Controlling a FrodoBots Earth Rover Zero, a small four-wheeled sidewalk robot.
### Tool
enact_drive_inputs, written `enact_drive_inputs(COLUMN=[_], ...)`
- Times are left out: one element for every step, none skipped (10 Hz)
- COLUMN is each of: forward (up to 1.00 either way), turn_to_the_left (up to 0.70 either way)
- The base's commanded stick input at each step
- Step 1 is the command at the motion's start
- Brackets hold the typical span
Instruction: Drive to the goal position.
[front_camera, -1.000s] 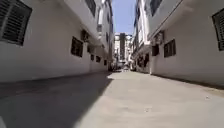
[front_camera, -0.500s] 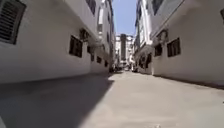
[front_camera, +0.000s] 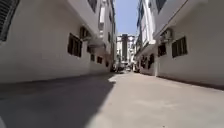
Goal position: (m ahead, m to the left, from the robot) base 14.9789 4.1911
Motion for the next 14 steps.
enact_drive_inputs(forward=[0.85, 0.85, 0.85, 0.85, 0.85, 0.85, 0.85, 0.85, 0.85, 0.85, 0.85, 0.85, 0.85, 0.85], turn_to_the_left=[0.0, 0.0, 0.0, 0.0, 0.0, 0.0, 0.0, 0.0, 0.0, 0.0, 0.0, -0.02, -0.15, -0.24])
